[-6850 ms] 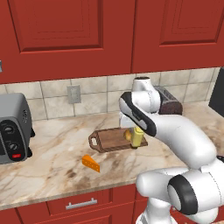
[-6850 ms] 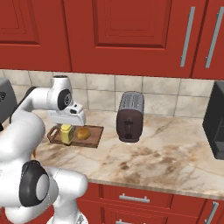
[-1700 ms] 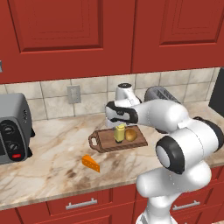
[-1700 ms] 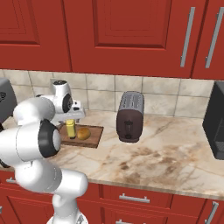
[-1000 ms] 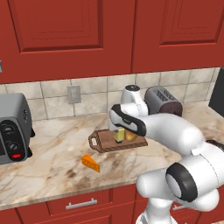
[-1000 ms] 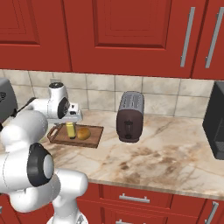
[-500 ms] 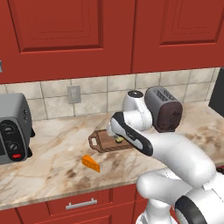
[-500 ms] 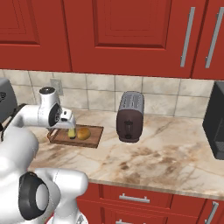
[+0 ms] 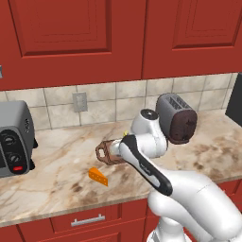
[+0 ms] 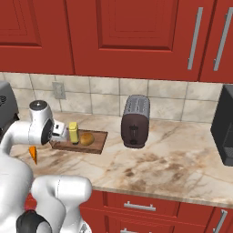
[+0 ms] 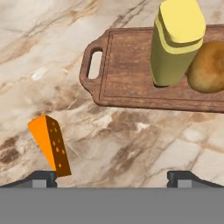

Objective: Retrieve the reheated potato from the microwave, then place the potato, cheese, and condiment on the cutting board.

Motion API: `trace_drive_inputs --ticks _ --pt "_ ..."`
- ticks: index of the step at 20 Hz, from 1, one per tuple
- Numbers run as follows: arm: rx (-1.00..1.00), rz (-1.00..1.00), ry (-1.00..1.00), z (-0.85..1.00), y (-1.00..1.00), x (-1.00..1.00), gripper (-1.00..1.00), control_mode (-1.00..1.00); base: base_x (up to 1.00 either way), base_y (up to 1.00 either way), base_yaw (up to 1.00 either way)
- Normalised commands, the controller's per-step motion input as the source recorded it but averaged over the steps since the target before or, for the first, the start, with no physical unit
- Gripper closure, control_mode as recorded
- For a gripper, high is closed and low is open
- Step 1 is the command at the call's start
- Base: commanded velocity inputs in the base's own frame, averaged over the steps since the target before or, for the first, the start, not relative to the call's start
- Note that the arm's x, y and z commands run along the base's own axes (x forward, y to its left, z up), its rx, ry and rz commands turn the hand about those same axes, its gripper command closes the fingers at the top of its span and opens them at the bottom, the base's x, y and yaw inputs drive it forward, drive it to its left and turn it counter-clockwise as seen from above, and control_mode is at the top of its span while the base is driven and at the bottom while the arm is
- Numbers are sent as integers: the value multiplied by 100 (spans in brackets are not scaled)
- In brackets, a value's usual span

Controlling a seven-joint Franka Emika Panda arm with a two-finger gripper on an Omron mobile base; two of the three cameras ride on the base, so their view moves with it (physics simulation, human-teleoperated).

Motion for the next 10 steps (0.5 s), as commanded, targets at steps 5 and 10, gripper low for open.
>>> trace_drive_inputs --ticks 5,10 --pt "8 0 -4 0 39 -18 -100 -100 0 0 0" --pt "2 0 0 0 48 -3 -100 -100 0 0 0"
